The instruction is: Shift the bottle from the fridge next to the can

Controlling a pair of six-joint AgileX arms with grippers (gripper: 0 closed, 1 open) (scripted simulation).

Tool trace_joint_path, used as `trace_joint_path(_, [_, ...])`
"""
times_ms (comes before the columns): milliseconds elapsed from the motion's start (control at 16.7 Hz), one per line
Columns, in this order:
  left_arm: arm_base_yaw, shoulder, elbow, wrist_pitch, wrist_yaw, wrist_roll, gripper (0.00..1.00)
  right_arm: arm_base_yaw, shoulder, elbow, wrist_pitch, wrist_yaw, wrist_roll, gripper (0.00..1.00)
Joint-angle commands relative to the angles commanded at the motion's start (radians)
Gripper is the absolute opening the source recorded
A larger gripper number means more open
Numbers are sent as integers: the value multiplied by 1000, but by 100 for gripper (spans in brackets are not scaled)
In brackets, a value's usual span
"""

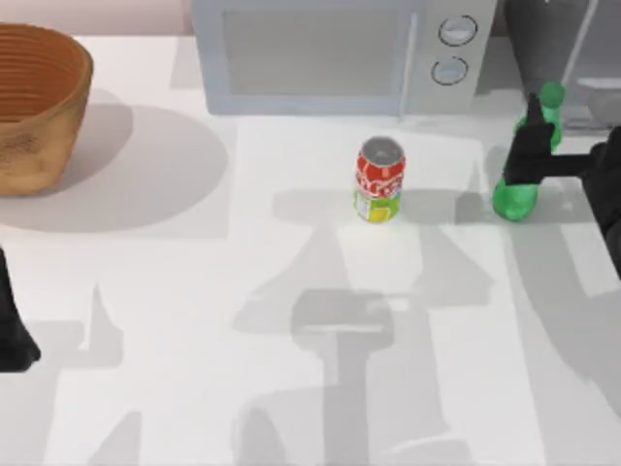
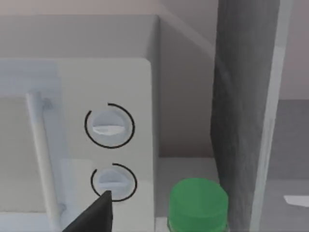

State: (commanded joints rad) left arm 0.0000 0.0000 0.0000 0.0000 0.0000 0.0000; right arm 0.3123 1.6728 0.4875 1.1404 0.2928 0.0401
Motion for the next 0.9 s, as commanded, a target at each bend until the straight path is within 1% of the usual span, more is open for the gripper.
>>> trace_joint_path(240, [0,0,0,0,0,0,100,-53,-319,-92,-214,-58,-6,100])
trace_joint_path(720, [0,0,0,0,0,0,100,-195,-1108,-326,-736,-188,-28,100])
trace_joint_path(900, [0,0,0,0,0,0,100,-245,-1369,-403,-916,-233,-34,100])
